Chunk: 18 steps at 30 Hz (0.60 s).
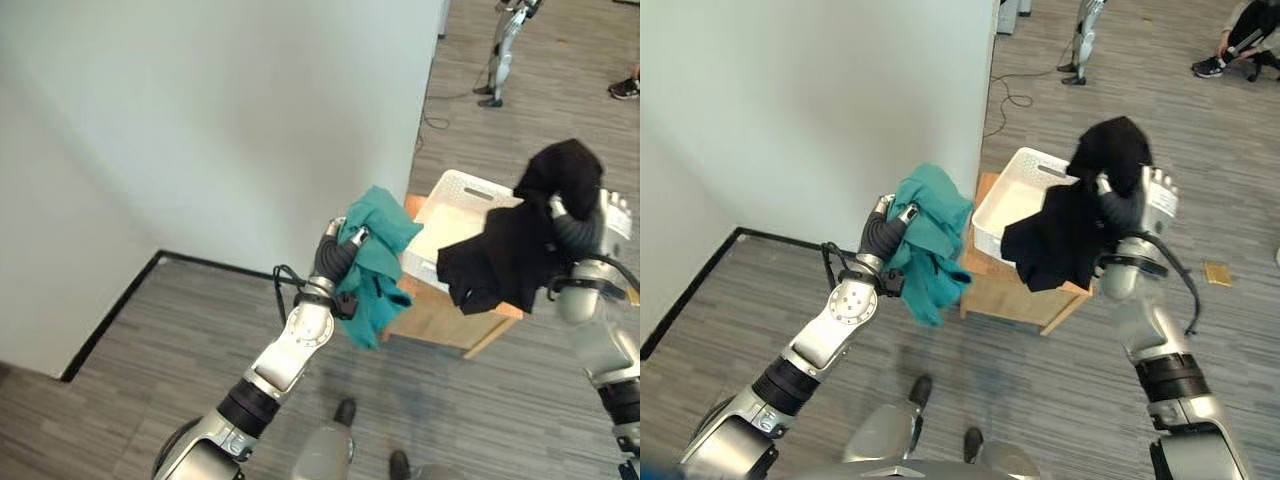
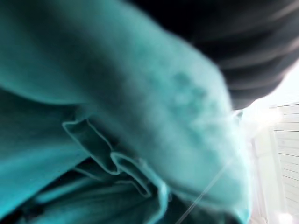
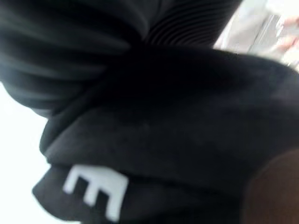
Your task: Pick up bed clothes into laundry basket.
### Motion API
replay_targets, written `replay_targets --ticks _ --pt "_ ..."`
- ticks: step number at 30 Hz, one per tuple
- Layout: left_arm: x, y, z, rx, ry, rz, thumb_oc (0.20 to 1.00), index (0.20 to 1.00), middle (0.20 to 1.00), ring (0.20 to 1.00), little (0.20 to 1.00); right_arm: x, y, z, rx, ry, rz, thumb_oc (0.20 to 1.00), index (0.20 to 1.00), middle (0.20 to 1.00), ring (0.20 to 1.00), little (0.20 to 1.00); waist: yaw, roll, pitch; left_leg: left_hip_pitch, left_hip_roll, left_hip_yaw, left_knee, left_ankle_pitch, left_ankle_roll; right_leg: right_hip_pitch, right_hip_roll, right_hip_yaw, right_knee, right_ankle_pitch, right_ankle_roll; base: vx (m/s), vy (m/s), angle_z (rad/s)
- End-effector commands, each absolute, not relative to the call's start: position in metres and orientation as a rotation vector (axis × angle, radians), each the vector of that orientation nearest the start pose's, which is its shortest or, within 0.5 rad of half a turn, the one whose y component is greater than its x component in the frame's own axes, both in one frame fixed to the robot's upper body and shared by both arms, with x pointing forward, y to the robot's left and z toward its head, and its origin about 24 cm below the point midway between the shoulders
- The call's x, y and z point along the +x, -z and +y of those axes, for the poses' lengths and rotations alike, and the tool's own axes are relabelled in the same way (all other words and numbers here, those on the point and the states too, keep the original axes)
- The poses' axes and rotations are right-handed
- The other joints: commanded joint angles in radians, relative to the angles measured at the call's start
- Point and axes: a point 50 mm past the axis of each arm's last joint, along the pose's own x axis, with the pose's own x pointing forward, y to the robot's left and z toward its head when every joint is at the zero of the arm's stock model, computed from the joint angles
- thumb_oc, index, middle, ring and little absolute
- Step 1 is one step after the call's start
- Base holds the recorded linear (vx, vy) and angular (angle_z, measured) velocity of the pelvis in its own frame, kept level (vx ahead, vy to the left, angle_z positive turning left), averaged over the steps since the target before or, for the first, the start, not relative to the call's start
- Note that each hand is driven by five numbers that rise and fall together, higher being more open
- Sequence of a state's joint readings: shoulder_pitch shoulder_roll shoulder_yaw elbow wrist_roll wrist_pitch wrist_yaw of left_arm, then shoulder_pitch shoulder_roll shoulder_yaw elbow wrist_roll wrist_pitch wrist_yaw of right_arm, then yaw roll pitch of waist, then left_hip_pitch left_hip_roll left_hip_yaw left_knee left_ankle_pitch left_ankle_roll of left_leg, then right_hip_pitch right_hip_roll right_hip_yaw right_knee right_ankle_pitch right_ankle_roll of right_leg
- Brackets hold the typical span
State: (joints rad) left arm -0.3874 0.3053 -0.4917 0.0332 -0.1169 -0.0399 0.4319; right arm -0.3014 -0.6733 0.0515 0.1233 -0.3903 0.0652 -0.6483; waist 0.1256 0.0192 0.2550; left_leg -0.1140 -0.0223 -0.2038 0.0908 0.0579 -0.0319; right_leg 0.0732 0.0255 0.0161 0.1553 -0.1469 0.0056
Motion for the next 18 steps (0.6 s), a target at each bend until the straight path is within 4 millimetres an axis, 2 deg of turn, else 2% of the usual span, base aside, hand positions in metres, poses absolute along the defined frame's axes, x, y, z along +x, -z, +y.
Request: replay_targets --ticks 1,4,5,9,12,14,16,18 --pt "0.308 -0.152 0.054 0.125 0.178 -0.477 0.2 0.2 0.2 0.2 0.2 0.297 -0.228 -0.286 -1.028 0.806 -0.682 0.2 0.2 0.2 0.2 0.2 0.015 -0.039 -0.053 0.131 0.017 -0.049 -0.06 -0.076 0.006 0.044 -0.015 -0.111 -0.164 0.075 0.034 0.04 0.017 -0.11" --pt "0.309 -0.152 0.048 0.124 0.198 -0.474 0.2 0.2 0.2 0.2 0.2 0.309 -0.237 -0.294 -1.069 0.781 -0.637 0.2 0.2 0.2 0.2 0.2 0.016 -0.05 -0.064 0.156 0.025 -0.037 -0.087 -0.076 0.004 0.057 -0.016 -0.113 -0.178 0.075 0.038 0.06 0.005 0.01" --pt "0.311 -0.149 0.043 0.117 0.204 -0.456 0.2 0.2 0.2 0.2 0.2 0.32 -0.238 -0.299 -1.099 0.753 -0.574 0.2 0.2 0.2 0.2 0.2 0.018 -0.057 -0.072 0.175 0.028 -0.032 -0.1 -0.083 0.006 0.065 -0.018 -0.108 -0.187 0.077 0.043 0.08 0.018 0.06" --pt "0.312 -0.139 0.039 0.136 0.225 -0.417 0.2 0.2 0.2 0.2 0.2 0.339 -0.225 -0.317 -1.198 0.675 -0.371 0.2 0.2 0.2 0.2 0.2 0.023 -0.065 -0.073 0.192 0.038 -0.006 -0.104 -0.095 0.003 0.069 -0.024 -0.095 -0.189 0.079 0.048 0.06 0.009 -0.11" --pt "0.317 -0.133 0.037 0.161 0.229 -0.391 0.2 0.2 0.2 0.2 0.2 0.355 -0.229 -0.331 -1.296 0.658 -0.214 0.2 0.2 0.2 0.2 0.2 0.024 -0.072 -0.065 0.203 0.047 0.005 -0.119 -0.105 -0.002 0.079 -0.028 -0.102 -0.203 0.078 0.053 0.05 -0.021 -0.08" --pt "0.318 -0.134 0.038 0.163 0.226 -0.394 0.2 0.2 0.2 0.2 0.2 0.358 -0.23 -0.336 -1.33 0.654 -0.167 0.2 0.2 0.2 0.2 0.2 0.018 -0.069 -0.061 0.194 0.046 0.005 -0.122 -0.093 -0.004 0.071 -0.032 -0.106 -0.205 0.087 0.055 0.04 -0.011 0.0" --pt "0.318 -0.132 0.038 0.176 0.239 -0.39 0.2 0.2 0.2 0.2 0.2 0.362 -0.239 -0.344 -1.392 0.671 -0.097 0.2 0.2 0.2 0.2 0.2 0.021 -0.07 -0.056 0.196 0.053 0.01 -0.134 -0.092 -0.011 0.076 -0.032 -0.114 -0.215 0.086 0.059 0.07 -0.023 -0.01" --pt "0.318 -0.133 0.041 0.176 0.25 -0.401 0.2 0.2 0.2 0.2 0.2 0.364 -0.26 -0.355 -1.491 0.71 -0.022 0.2 0.2 0.2 0.2 0.2 0.019 -0.063 -0.043 0.177 0.054 0.01 -0.143 -0.074 -0.022 0.069 -0.033 -0.131 -0.231 0.096 0.067 0.05 -0.015 -0.04"
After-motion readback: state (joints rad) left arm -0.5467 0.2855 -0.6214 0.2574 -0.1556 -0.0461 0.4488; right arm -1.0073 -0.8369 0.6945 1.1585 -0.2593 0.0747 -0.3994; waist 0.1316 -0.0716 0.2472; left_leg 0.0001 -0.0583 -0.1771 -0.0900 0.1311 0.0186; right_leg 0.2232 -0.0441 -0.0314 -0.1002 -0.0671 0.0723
